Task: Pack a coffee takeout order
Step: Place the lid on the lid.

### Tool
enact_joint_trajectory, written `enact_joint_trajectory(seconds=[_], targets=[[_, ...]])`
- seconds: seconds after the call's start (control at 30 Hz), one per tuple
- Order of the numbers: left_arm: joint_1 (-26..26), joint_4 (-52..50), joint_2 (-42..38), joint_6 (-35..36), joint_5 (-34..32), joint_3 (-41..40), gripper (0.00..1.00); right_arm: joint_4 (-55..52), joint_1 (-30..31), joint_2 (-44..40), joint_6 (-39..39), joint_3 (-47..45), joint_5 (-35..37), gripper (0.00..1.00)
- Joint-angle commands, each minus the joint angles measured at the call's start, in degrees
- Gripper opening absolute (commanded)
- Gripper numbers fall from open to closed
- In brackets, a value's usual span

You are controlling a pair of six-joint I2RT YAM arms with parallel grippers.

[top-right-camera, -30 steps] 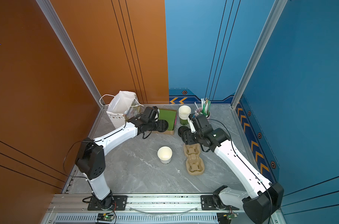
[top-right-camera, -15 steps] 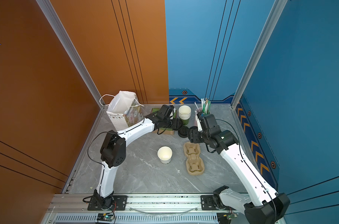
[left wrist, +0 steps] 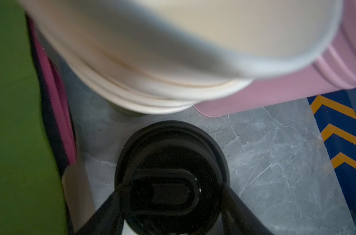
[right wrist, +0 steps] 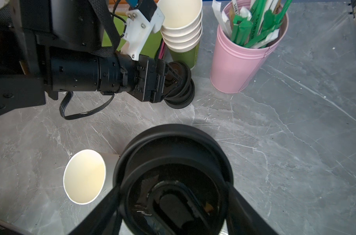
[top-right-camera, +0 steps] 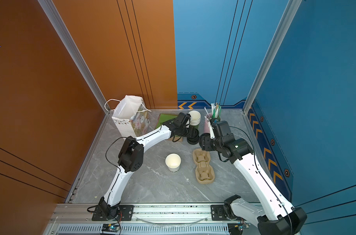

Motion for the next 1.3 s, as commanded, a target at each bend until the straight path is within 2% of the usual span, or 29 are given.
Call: enact_joint_trajectory(seconds=[0.0,0.27,0.4,0.6,0.8,1.03,1.27], targets=[[-0.8,-3.4,2.0,1.9,-1.3,2.8,0.66,-1.7,-0.5,-1.5,0.9,-0.8,1.4,0.73],[-1.4,-4.8,3.0,2.4,-2.3,4.6,0.74,-1.7,-0.8,-1.8,1.0,-1.5,1.0,0.73],[-1.5,-5.4,1.7,3.0,-3.3,4.3,0.83,-1.6,-0.8,-1.7,1.0,-1.5,0.9,0.73],[-1.5,-5.6,0.3,2.6,-2.5,4.2,0.91,-1.6,-0.9,-1.5,1.0,-1.5,0.5,0.73],[-1.1,-5.7,-8.8,4.0,-4.7,1.5,0.95,-1.4,-0.8,-1.1,1.0,-0.7,-1.0,0.73],[-0.2,-5.5,-26.0,6.8,-10.0,-12.0,0.99,-0.2,1.4,0.6,0.4,0.7,-2.6,0.73],[1.1,-1.4,-45.7,10.1,-16.0,-34.5,0.98,-0.2,8.2,5.7,-0.7,4.1,-0.9,0.73]])
